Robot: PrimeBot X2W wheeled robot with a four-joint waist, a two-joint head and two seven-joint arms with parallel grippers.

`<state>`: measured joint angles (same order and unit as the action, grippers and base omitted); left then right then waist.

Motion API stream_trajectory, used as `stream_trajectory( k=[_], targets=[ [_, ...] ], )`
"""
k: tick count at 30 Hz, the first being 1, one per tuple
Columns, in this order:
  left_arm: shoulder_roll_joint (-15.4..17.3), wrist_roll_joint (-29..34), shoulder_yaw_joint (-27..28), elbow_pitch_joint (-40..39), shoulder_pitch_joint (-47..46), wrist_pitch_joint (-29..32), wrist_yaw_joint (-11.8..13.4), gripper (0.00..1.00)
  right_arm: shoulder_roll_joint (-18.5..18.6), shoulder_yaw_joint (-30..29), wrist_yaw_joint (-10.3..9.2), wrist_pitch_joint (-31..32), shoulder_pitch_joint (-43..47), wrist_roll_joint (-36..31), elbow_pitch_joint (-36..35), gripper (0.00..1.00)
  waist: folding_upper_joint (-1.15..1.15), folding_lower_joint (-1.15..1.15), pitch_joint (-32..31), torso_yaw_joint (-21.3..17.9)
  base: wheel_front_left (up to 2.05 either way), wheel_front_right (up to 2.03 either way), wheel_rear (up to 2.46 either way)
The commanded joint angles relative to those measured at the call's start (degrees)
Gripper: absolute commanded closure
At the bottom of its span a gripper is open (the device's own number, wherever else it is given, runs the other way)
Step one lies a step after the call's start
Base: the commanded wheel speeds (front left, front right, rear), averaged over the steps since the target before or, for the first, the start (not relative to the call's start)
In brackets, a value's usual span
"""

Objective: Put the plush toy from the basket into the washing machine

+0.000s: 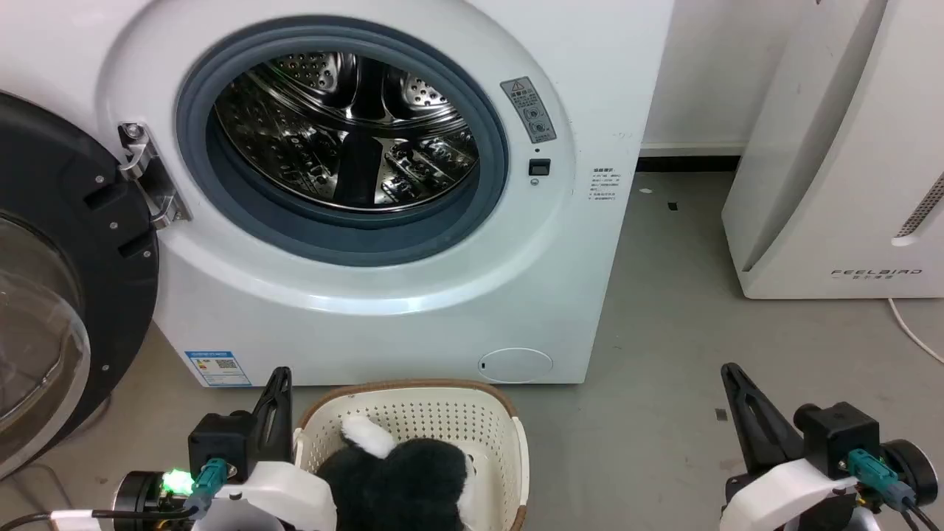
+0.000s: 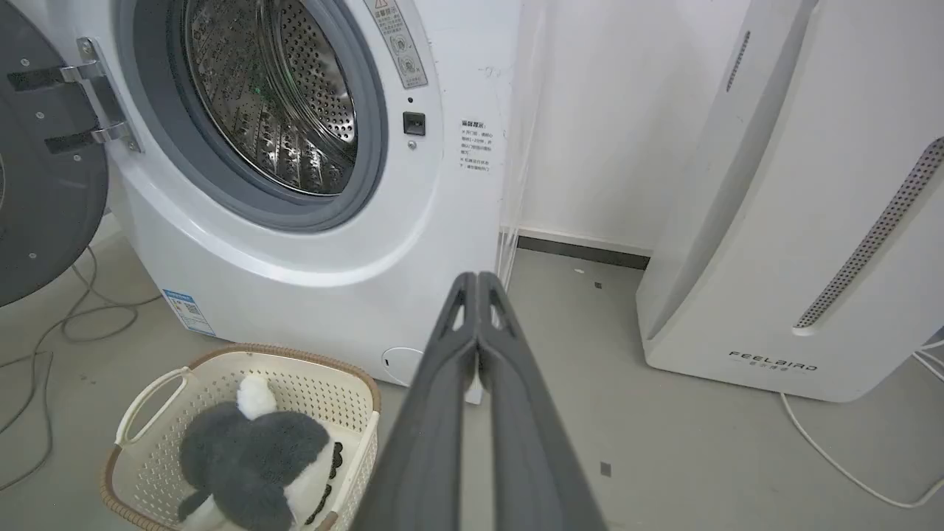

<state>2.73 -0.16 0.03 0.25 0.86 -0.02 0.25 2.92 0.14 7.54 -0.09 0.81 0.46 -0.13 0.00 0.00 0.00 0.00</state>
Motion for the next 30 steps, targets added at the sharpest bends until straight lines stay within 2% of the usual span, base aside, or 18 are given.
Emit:
stream_trajectory(
  k=[1,25,26,30],
  targets=[
    [0.15,0.16,-0.03,-0.25,-0.86,0.02,-0.25,1.0,-0.04,-0.14,-0.05,0.09,-0.81,-0.46,0.13,1.0,0.0,0.0,0.0,0.0,0.0,0.0,0.0],
    [0.15,0.16,-0.03,-0.25,-0.86,0.02,-0.25,1.0,-0.04,-0.14,-0.05,0.09,-0.81,-0.46,0.13,1.0,0.0,0.0,0.0,0.0,0.0,0.0,0.0],
    [-0.01,0.0,0.01,0.01,0.02,0.0,0.01,0.0,0.0,0.02,0.0,0.0,0.02,0.01,-0.01,0.0,0.0,0.0,0.0,0.0,0.0,0.0,0.0],
    [-0.01,-0.16,-0.06,0.12,0.01,-0.28,0.28,0.0,0.0,-0.07,0.0,-0.28,0.08,0.45,-0.06,0.0,0.0,0.0,0.04,-0.01,0.0,0.0,0.0]
  ],
)
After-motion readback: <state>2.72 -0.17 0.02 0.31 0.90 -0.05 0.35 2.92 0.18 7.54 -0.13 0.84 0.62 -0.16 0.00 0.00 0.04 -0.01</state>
